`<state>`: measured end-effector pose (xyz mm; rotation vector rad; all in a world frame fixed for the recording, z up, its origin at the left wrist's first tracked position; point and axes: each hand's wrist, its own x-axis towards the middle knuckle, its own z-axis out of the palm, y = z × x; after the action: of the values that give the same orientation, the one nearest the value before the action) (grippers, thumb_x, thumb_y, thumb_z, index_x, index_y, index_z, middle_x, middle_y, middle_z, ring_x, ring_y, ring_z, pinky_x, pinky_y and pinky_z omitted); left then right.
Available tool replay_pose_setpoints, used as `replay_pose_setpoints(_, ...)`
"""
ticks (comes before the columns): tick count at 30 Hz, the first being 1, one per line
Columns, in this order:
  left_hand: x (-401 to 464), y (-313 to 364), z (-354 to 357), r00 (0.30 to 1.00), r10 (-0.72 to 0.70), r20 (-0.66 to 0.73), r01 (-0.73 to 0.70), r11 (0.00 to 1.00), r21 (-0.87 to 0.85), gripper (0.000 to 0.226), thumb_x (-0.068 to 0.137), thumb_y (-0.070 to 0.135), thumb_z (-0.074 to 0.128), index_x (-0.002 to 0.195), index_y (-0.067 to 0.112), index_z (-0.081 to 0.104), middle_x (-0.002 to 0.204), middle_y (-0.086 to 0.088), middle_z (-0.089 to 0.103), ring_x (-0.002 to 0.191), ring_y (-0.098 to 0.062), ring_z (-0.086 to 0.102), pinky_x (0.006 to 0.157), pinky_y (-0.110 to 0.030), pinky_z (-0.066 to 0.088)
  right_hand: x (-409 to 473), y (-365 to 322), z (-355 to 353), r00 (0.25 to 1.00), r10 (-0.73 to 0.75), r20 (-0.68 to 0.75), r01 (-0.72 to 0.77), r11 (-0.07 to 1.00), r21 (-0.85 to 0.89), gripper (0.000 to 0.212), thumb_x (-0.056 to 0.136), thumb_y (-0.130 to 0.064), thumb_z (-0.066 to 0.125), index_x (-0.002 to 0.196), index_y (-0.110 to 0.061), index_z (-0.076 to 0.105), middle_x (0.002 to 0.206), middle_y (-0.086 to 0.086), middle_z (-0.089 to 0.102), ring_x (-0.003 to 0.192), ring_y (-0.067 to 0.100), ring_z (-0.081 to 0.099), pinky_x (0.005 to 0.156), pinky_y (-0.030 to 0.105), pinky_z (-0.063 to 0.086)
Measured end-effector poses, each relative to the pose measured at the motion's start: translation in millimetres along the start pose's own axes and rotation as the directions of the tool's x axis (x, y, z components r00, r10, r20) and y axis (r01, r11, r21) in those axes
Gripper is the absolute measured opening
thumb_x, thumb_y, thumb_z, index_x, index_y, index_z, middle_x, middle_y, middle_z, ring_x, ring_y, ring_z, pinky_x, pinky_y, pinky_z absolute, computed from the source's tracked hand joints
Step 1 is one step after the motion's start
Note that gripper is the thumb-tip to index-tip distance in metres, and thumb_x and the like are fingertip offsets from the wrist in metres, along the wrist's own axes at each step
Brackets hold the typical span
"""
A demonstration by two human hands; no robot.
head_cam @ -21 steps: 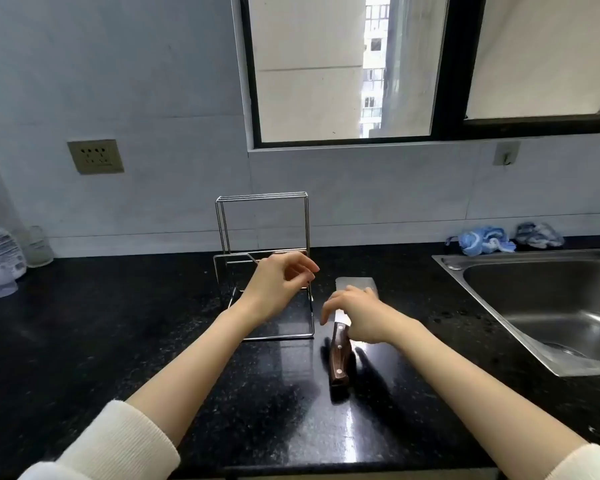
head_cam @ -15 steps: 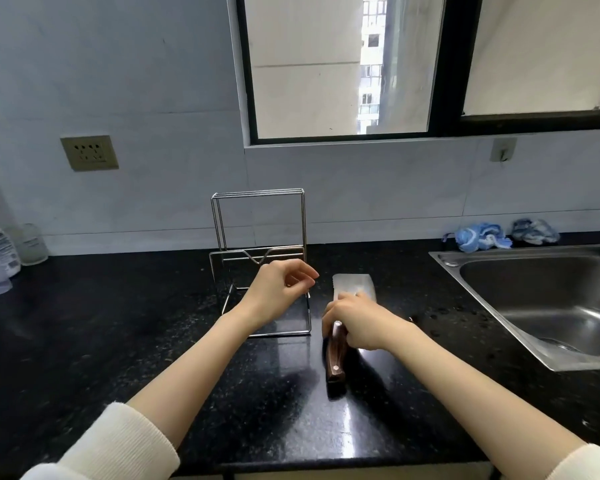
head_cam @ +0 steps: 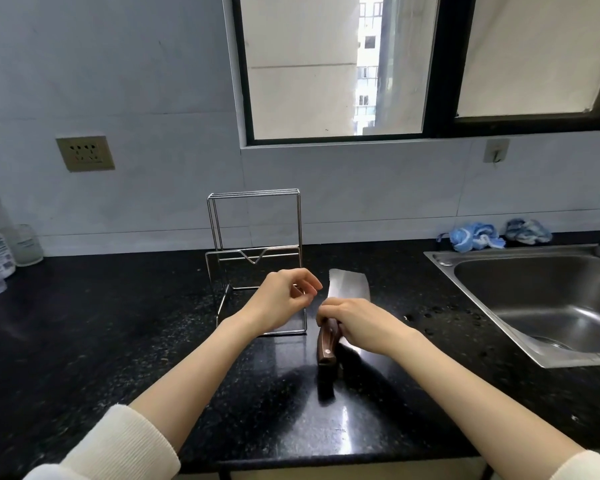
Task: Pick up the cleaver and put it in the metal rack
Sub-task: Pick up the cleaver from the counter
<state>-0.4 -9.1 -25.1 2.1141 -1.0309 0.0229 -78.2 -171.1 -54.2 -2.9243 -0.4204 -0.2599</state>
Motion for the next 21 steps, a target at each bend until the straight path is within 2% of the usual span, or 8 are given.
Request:
replay_pose_setpoints(3,0.5,2.2,0.7,1.000,0.007,0.004,-0.006,1.000,-0.020,0.019,0.080,0.005,0.060,0.089,0.020,0.065,0.087,-0.007,0.070,0.061,-0.011,0.054,0.066,-0.022,0.047,0.8,0.4,-8.4,0.997,0.023,-0.080,-0.017,0.997,0.077,0.045,0.074,0.009,0.036,0.106,-0.015,0.056,0.112,0.007,0.059,0.093,0.031,0.058,0.079,0.042,0.048)
replay_pose_setpoints(9,2.7,14.6,-1.7,0.998,0.056,-0.025,-0.058,0.993,-0.106,0.028,0.076,0.004,0.064,0.096,0.023,0.063,0.095,-0.003,0.070,0.070,-0.018,0.064,0.066,-0.021,0.052,4.0,2.8,-19.7,0.971,0.110,-0.210,-0.060,0.971,0.231,0.046,0.078,0.012,0.037,0.115,-0.010,0.056,0.125,0.008,0.051,0.106,0.024,0.054,0.089,0.029,0.045)
replay_pose_setpoints(12,3.6,23.3,0.0,0.994,0.104,-0.027,-0.107,0.978,-0.180,0.040,0.069,-0.009,0.063,0.099,0.018,0.063,0.100,-0.004,0.066,0.076,-0.017,0.068,0.072,-0.026,0.056,7.1,3.8,-21.1,0.939,0.190,-0.286,-0.098,0.946,0.308,0.046,0.078,0.013,0.040,0.114,-0.010,0.057,0.120,0.010,0.052,0.106,0.024,0.055,0.091,0.027,0.044)
replay_pose_setpoints(14,4.8,28.7,2.2,0.990,0.130,-0.044,-0.136,0.974,-0.182,0.043,0.066,-0.010,0.065,0.098,0.017,0.063,0.099,-0.003,0.060,0.077,-0.016,0.067,0.070,-0.023,0.056,9.8,4.9,-22.8,0.913,0.240,-0.331,-0.109,0.923,0.368,0.042,0.077,0.013,0.046,0.112,-0.008,0.058,0.114,0.012,0.054,0.103,0.025,0.056,0.092,0.030,0.045)
replay_pose_setpoints(17,7.4,36.4,4.9,0.982,0.164,-0.092,-0.177,0.972,-0.152,0.038,0.065,-0.005,0.072,0.096,0.016,0.064,0.097,-0.001,0.057,0.076,-0.017,0.067,0.069,-0.020,0.054,14.0,6.4,-26.3,0.874,0.302,-0.379,-0.121,0.893,0.433,0.031,0.075,0.010,0.055,0.101,-0.005,0.062,0.107,0.014,0.054,0.096,0.027,0.058,0.086,0.028,0.047)
replay_pose_setpoints(19,9.3,41.9,5.8,0.974,0.182,-0.136,-0.201,0.968,-0.151,0.033,0.066,-0.001,0.073,0.094,0.016,0.066,0.096,-0.007,0.061,0.075,-0.019,0.069,0.073,-0.028,0.057,17.3,5.9,-26.3,0.837,0.343,-0.425,-0.127,0.879,0.460,0.027,0.071,0.009,0.058,0.091,-0.009,0.063,0.100,0.012,0.054,0.088,0.025,0.059,0.078,0.022,0.045)
replay_pose_setpoints(21,11.2,47.6,5.7,0.965,0.204,-0.164,-0.228,0.963,-0.144,0.030,0.068,0.001,0.073,0.091,0.017,0.066,0.095,-0.011,0.062,0.073,-0.020,0.069,0.075,-0.035,0.057,20.4,3.5,-25.0,0.776,0.402,-0.486,-0.119,0.850,0.513,0.026,0.069,0.009,0.059,0.085,-0.011,0.065,0.094,0.012,0.055,0.083,0.026,0.060,0.075,0.028,0.049)
